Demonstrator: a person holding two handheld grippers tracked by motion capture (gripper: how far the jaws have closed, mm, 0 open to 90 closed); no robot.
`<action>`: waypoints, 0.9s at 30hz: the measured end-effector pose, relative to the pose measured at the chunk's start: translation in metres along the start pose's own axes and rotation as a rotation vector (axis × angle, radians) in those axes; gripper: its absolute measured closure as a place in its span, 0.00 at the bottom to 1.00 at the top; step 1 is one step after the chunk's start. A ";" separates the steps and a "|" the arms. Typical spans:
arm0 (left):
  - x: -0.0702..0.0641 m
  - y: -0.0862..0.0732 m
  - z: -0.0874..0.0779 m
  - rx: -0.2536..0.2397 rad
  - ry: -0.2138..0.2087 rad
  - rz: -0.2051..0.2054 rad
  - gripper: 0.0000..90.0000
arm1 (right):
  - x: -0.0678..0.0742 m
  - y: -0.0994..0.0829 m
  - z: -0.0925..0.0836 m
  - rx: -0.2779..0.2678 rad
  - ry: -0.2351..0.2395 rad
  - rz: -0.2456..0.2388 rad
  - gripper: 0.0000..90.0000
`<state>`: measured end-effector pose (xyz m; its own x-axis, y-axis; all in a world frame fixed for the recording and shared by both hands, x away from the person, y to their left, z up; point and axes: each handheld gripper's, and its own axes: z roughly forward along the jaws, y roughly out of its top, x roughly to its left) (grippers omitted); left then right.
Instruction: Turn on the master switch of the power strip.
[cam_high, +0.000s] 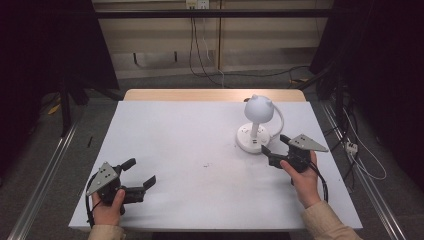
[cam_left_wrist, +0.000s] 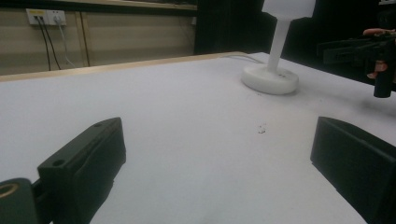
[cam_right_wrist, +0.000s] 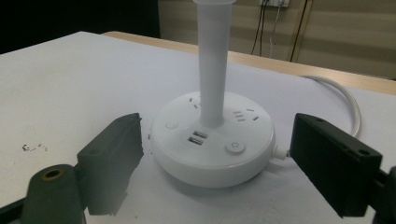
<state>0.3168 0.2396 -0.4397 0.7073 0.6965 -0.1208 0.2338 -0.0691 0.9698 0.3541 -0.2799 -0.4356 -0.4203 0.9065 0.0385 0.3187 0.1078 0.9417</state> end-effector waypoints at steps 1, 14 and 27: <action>0.001 -0.001 0.000 -0.006 -0.004 -0.008 0.03 | 0.000 0.001 0.000 0.000 0.001 0.000 0.19; 0.001 0.000 0.000 -0.008 0.002 -0.007 0.03 | -0.001 0.004 0.004 -0.004 0.004 0.006 0.25; 0.000 -0.001 0.000 0.007 -0.003 0.000 0.03 | -0.004 0.007 0.008 -0.003 -0.001 0.007 0.29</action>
<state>0.3165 0.2394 -0.4406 0.7092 0.6944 -0.1219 0.2384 -0.0735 0.9684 0.3648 -0.2796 -0.4322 -0.4174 0.9076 0.0448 0.3188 0.1001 0.9425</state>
